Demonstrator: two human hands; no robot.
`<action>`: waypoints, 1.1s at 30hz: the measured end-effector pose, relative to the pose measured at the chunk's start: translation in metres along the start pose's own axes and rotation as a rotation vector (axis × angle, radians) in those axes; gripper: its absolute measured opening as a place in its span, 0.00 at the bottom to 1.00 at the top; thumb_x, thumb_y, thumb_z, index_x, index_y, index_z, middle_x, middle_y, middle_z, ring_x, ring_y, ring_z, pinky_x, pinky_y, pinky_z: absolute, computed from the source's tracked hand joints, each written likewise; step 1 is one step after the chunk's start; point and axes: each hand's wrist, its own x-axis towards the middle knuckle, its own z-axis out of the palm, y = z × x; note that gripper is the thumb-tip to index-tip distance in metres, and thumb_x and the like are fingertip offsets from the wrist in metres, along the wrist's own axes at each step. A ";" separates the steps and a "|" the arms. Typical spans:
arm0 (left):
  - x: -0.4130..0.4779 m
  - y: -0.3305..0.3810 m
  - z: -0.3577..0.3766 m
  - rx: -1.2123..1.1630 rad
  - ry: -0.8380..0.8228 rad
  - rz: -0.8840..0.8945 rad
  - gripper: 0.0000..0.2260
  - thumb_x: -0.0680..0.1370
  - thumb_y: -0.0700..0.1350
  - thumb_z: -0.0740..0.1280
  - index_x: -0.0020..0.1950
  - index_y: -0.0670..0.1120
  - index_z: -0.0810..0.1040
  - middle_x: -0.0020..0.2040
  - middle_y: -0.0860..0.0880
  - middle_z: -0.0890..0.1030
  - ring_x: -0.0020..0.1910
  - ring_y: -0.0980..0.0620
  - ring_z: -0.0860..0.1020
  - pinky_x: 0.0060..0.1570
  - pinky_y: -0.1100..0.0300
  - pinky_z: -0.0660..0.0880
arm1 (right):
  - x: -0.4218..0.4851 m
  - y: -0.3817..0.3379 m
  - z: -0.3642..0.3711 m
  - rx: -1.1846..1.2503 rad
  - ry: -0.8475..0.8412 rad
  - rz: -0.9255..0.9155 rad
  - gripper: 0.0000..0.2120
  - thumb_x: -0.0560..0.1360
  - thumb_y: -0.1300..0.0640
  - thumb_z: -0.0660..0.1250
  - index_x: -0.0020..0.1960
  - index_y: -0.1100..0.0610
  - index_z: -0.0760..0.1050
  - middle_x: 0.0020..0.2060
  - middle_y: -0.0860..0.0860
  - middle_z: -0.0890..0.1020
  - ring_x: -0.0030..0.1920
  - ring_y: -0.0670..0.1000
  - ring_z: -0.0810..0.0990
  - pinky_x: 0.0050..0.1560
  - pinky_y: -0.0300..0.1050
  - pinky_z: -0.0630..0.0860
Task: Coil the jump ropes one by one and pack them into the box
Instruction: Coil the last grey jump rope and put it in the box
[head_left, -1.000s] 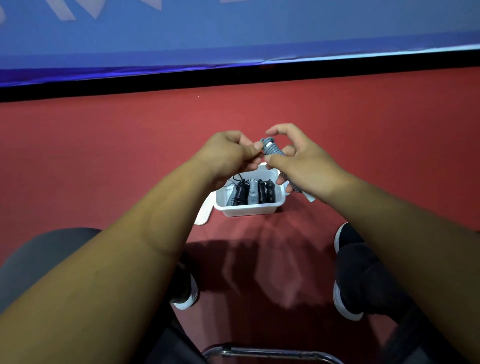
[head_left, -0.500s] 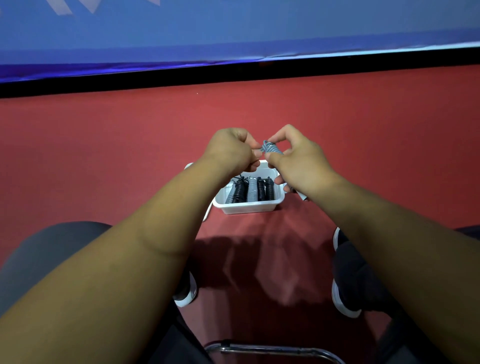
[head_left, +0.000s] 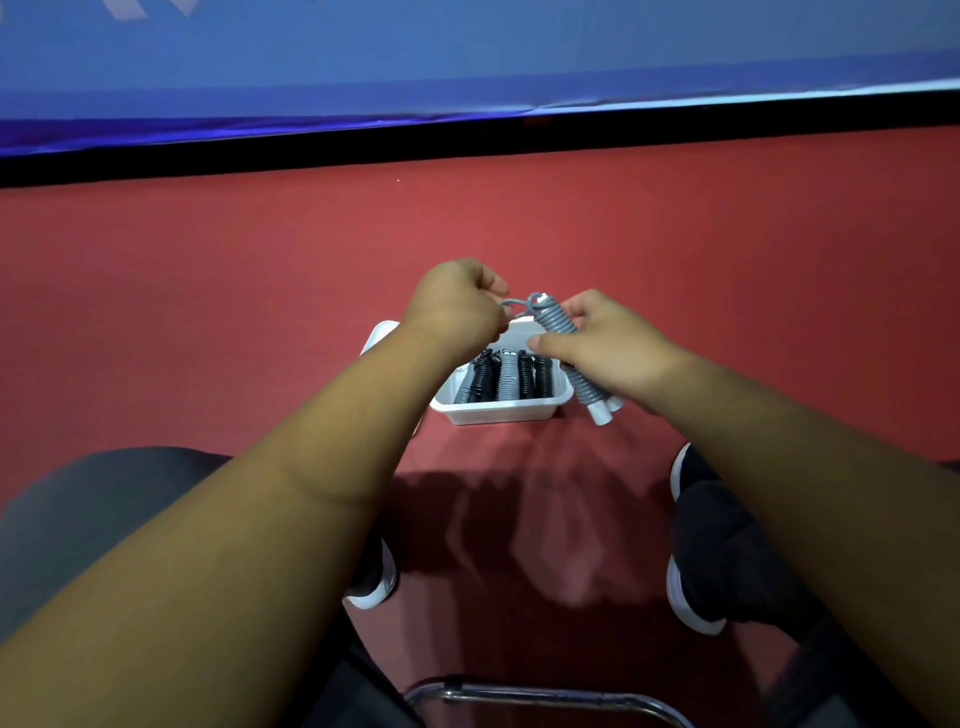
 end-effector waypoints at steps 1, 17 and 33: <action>0.002 -0.002 -0.001 0.008 -0.005 -0.007 0.07 0.77 0.35 0.74 0.47 0.46 0.80 0.40 0.46 0.84 0.39 0.46 0.84 0.53 0.44 0.84 | -0.001 0.001 0.001 -0.010 -0.022 0.007 0.18 0.74 0.47 0.77 0.58 0.49 0.74 0.50 0.51 0.85 0.40 0.50 0.84 0.34 0.47 0.76; 0.027 0.027 -0.013 -0.123 -0.015 -0.095 0.06 0.83 0.35 0.65 0.49 0.42 0.80 0.45 0.41 0.83 0.39 0.46 0.81 0.41 0.51 0.81 | 0.030 -0.019 -0.006 0.376 0.087 0.032 0.10 0.73 0.49 0.79 0.47 0.55 0.86 0.39 0.51 0.88 0.40 0.53 0.84 0.47 0.52 0.83; 0.161 -0.059 0.032 -0.170 -0.076 -0.318 0.11 0.84 0.35 0.64 0.66 0.42 0.78 0.59 0.44 0.82 0.38 0.52 0.79 0.49 0.51 0.81 | 0.178 0.031 0.059 -0.178 0.040 0.170 0.09 0.73 0.53 0.77 0.47 0.58 0.82 0.46 0.58 0.87 0.50 0.60 0.86 0.50 0.52 0.82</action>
